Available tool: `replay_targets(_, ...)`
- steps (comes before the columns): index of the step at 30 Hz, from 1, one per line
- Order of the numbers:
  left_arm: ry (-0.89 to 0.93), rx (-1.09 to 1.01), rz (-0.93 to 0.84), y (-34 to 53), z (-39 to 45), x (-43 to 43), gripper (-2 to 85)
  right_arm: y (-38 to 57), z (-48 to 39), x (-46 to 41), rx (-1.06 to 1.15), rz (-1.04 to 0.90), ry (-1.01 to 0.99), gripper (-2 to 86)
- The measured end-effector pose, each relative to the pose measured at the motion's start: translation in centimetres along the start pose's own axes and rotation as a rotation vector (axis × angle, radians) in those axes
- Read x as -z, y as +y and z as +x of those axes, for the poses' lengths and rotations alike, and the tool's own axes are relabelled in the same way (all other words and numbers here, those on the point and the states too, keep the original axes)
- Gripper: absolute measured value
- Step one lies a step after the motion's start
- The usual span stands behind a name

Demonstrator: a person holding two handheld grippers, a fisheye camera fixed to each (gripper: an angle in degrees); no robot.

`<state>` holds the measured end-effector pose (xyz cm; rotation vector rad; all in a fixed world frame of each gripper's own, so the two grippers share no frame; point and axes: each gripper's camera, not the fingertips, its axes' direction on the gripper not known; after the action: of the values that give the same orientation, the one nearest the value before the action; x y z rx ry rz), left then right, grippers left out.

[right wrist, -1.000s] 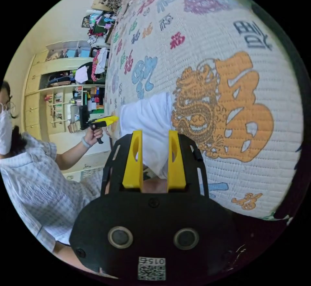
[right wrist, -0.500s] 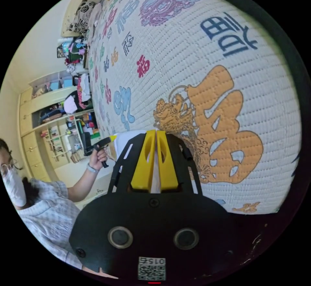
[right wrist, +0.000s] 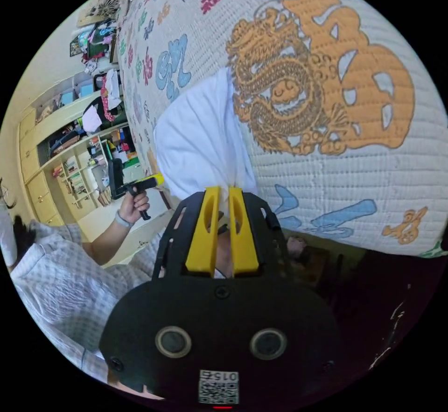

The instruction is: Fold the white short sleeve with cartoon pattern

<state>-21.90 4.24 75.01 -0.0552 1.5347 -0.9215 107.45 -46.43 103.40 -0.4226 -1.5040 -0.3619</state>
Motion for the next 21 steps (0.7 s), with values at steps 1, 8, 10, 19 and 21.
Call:
replay_targets(1,-0.025,-0.009,-0.040,-0.5,-0.3,-0.8,3.5,0.1,0.3,-0.3,-0.038,-0.003,-0.026,2.8)
replay_targets(8,-0.123,-0.157,-0.115,-2.2,-2.3,2.3,0.9,1.1,0.7,0.8,-0.024,0.000,0.060,1.9)
replay_targets(10,-0.163,-0.224,-0.149,-2.7,-2.7,1.6,3.9,1.0,0.3,0.7,0.022,-0.006,0.068,4.0)
replay_targets(19,0.020,-0.235,-0.015,-4.8,-7.0,4.9,14.1,-1.3,2.0,3.8,0.101,0.108,-0.039,13.1)
replay_targets(21,0.080,-0.231,-0.040,-6.0,-7.9,3.5,14.1,-2.1,2.0,3.4,0.102,0.075,0.000,12.8)
